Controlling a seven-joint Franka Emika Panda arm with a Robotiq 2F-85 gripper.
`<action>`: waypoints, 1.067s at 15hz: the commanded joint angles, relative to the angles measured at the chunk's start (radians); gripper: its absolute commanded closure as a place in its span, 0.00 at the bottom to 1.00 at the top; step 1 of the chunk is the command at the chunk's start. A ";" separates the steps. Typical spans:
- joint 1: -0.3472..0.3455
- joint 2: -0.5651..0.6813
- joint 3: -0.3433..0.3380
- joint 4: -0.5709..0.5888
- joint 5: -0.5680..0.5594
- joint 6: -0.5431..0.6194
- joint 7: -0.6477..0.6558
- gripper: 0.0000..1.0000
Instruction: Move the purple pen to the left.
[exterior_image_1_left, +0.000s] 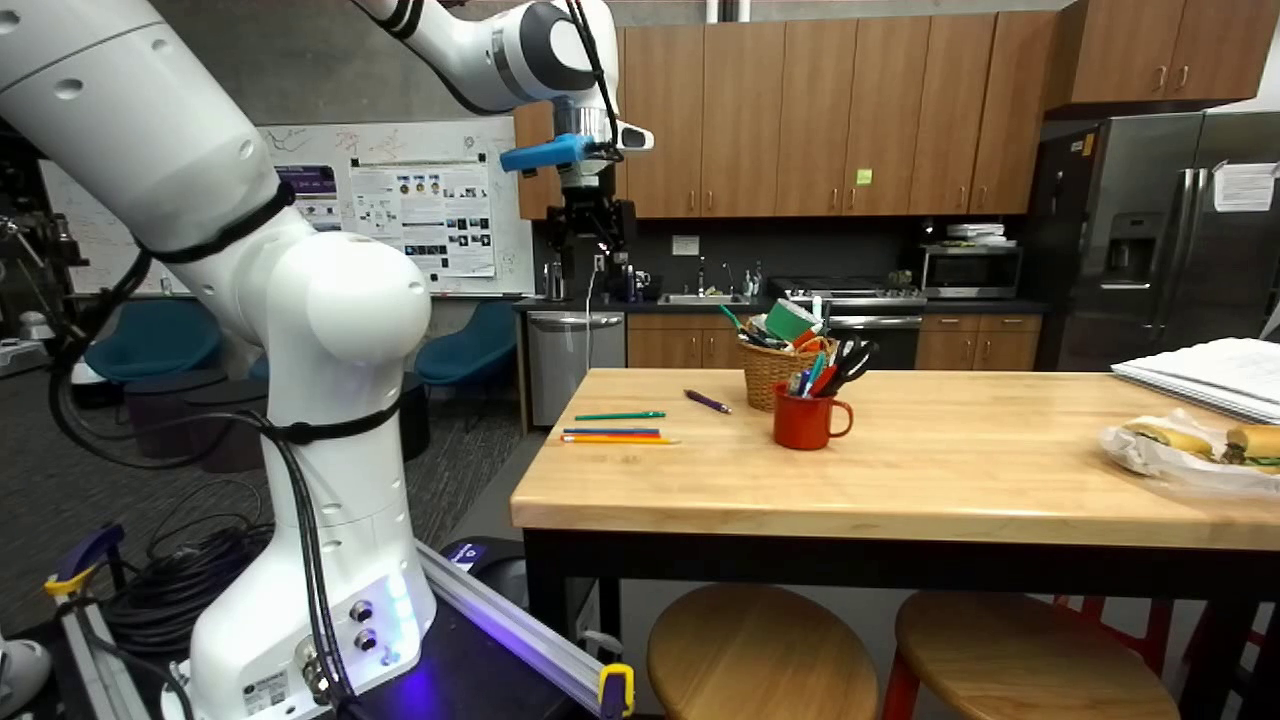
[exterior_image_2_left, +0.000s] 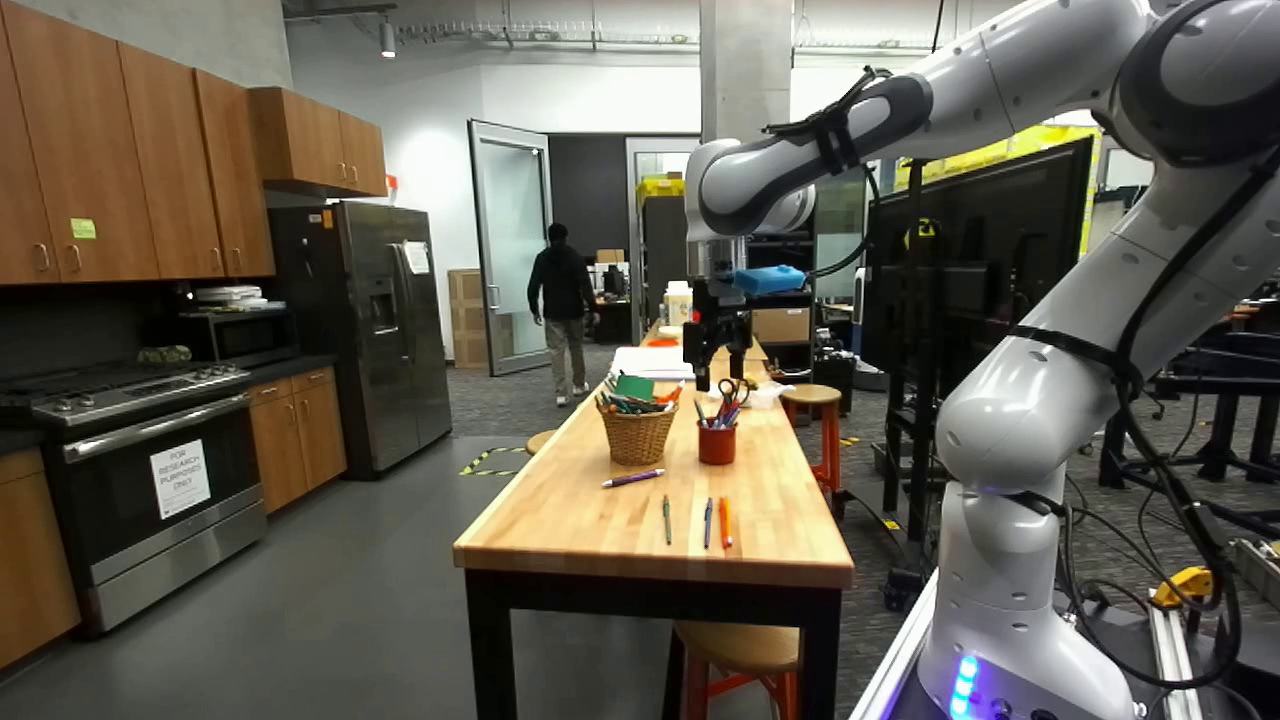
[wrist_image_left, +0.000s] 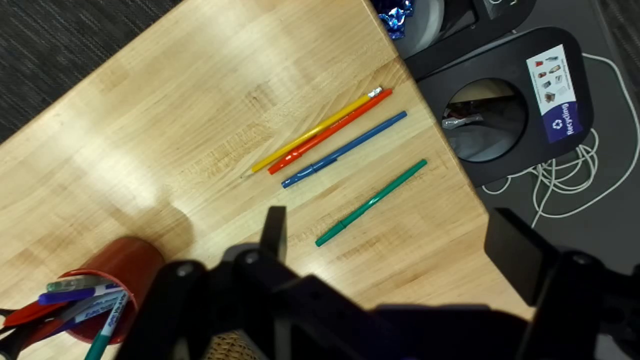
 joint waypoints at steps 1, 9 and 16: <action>-0.004 0.006 0.001 0.002 -0.003 0.006 -0.009 0.00; -0.015 0.052 -0.003 0.010 -0.042 0.044 -0.021 0.00; -0.028 0.122 -0.019 0.024 -0.083 0.133 -0.044 0.00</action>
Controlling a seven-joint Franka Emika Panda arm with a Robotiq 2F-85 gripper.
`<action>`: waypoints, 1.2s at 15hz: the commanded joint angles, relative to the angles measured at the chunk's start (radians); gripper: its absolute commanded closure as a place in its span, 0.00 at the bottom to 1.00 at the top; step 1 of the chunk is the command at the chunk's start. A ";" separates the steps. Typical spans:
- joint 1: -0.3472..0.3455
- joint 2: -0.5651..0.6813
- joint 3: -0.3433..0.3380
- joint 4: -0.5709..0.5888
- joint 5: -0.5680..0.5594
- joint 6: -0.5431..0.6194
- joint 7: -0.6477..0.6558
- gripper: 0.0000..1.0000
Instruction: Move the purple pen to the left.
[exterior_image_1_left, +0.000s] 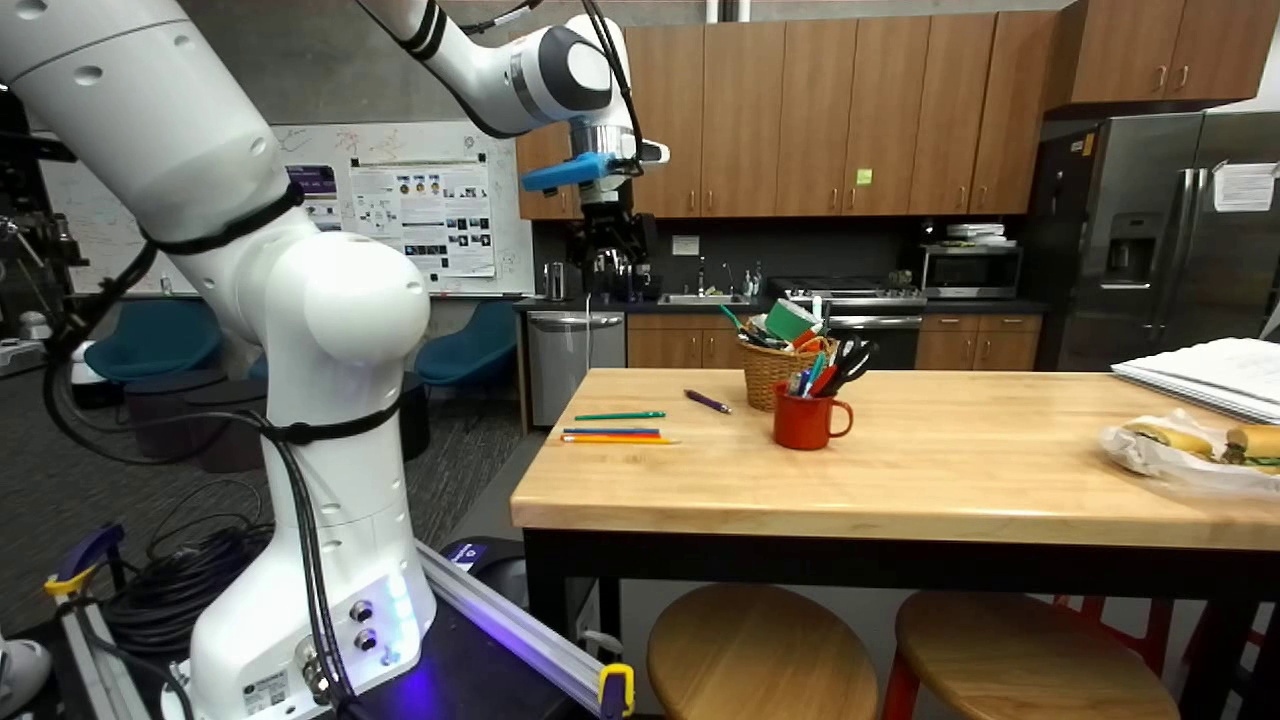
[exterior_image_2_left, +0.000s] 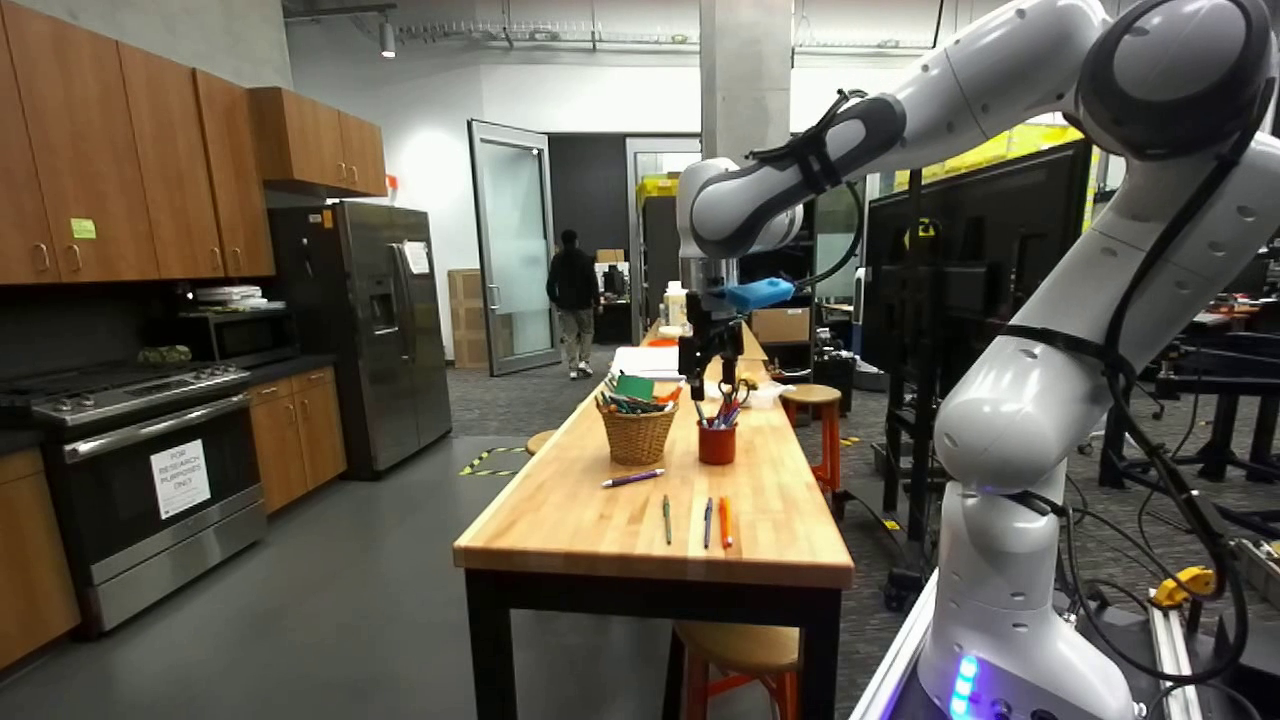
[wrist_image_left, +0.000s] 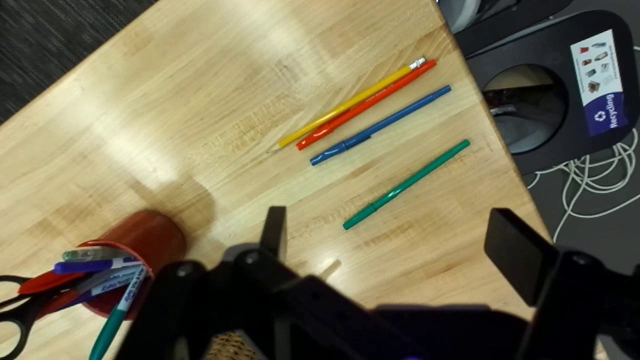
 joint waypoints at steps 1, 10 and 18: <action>-0.016 0.058 -0.013 0.028 -0.026 0.044 -0.029 0.00; -0.011 0.220 -0.051 0.123 -0.045 0.156 -0.169 0.00; 0.001 0.408 -0.053 0.273 -0.057 0.218 -0.409 0.00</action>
